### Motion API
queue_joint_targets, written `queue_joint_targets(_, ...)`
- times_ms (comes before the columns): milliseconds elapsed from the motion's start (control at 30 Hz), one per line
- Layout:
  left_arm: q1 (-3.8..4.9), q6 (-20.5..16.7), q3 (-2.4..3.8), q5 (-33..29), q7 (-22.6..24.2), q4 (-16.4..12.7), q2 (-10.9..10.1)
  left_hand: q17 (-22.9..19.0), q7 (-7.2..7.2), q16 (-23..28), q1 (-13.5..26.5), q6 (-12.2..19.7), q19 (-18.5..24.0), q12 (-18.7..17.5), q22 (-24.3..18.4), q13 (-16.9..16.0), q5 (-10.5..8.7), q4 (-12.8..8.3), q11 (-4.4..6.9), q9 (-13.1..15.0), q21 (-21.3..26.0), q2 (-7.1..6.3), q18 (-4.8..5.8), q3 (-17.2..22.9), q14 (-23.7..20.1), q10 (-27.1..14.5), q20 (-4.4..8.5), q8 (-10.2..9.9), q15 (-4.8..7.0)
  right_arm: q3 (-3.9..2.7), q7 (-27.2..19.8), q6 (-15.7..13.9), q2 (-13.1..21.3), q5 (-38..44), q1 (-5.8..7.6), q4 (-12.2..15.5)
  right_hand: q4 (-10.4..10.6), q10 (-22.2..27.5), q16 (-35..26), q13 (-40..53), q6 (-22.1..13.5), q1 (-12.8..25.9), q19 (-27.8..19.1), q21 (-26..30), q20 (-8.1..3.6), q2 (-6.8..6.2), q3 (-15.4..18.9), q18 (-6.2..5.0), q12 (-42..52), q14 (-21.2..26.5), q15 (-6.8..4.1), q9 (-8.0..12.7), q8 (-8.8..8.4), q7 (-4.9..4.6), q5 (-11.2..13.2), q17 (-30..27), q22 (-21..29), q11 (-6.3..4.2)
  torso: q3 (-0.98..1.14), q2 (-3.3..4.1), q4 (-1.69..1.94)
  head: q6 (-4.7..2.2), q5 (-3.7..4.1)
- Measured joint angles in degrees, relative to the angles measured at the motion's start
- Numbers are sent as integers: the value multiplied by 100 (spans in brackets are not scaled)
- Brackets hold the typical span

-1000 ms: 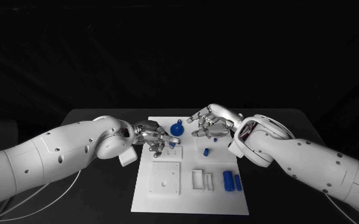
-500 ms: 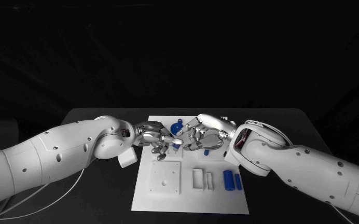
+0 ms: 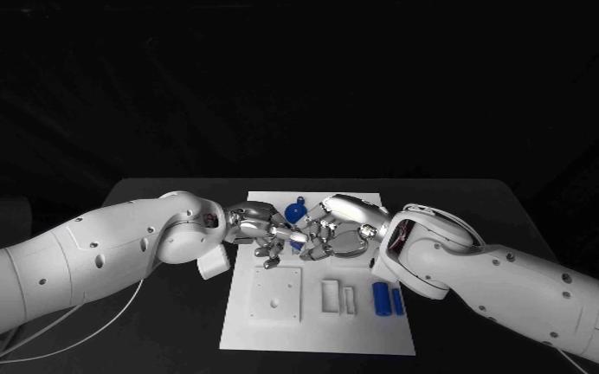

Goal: Assemble the parts on the task board

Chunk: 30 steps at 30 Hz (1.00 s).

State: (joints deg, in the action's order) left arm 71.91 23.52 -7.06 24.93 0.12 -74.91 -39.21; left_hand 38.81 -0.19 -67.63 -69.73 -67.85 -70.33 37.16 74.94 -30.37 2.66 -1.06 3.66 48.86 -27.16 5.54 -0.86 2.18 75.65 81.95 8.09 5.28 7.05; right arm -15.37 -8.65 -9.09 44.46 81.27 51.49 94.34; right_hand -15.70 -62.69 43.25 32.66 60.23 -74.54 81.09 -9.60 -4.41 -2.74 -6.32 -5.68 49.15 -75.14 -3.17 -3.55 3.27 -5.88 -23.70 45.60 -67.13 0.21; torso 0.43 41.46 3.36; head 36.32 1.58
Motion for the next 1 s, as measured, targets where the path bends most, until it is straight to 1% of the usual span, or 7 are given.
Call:
queue_joint_targets(167,-6,47,-6,10,0,-10,3,0,1,0,0,0,0,0,0,0,1,0,-13,-3,0,0,0,0,0,-13,0,0,-1,3,-6,17,2,-6,6,5,85,44,0,68,321,126,40,69,1,174,103,0,69,0,0,1,3,16,25,17,23,-19,2,-1,0,10,-8)
queue_joint_targets(233,-8,70,-9,16,0,-18,6,0,1,0,-1,0,0,0,-1,0,1,0,-19,-3,0,1,0,0,-1,-19,0,0,-2,3,-7,17,1,-12,8,5,84,64,0,84,468,125,87,76,-5,237,102,0,89,-13,-13,1,5,52,92,28,31,-39,3,-1,0,20,-9)
queue_joint_targets(300,-9,93,-9,24,0,-20,7,-11,1,0,-15,0,0,0,-1,17,1,-16,-19,-2,0,14,0,-16,-1,-19,0,0,-2,3,-9,17,2,-20,8,3,117,67,0,101,580,123,91,76,-8,322,68,-1,89,-31,-30,-3,22,88,270,31,31,-43,4,-1,0,29,-10)
queue_joint_targets(467,-6,128,-5,69,-1,-13,7,-11,11,0,-15,9,0,0,-1,17,-1,-16,-19,-3,0,14,0,-16,-9,-19,0,0,-11,9,-20,16,0,-55,7,-4,217,67,21,139,699,140,123,110,-41,382,-53,0,112,-43,-42,-13,21,99,531,50,37,-43,7,0,-1,52,-13)
queue_joint_targets(767,0,152,1,169,4,4,14,-18,19,0,-15,1,0,21,-2,29,-6,-16,-19,-11,-1,14,0,-16,-9,-19,0,-2,-12,18,-23,15,-5,-124,1,-17,273,32,36,182,744,115,185,142,-62,439,-220,0,112,-73,-72,-15,17,104,794,82,20,-74,10,1,-2,71,-9)
queue_joint_targets(833,1,154,2,190,7,8,16,-18,20,0,-15,1,0,21,-2,30,-6,-16,-19,-17,-1,14,0,-16,-9,-19,0,-2,-13,20,-23,14,-7,-132,-1,-20,271,32,42,198,745,111,194,142,-70,443,-280,0,112,-73,-72,-15,-1,105,818,95,-3,-74,10,1,-2,72,-8)
queue_joint_targets(1000,2,154,4,213,11,14,20,-34,20,0,-15,0,0,21,-2,38,-7,-16,-19,-28,14,14,0,-16,-9,-19,0,-16,-14,21,-21,3,-11,-134,-3,-27,273,-31,89,260,763,111,245,142,-81,442,-344,0,112,-124,-118,-15,0,101,862,139,-81,-136,8,1,-2,71,-8)
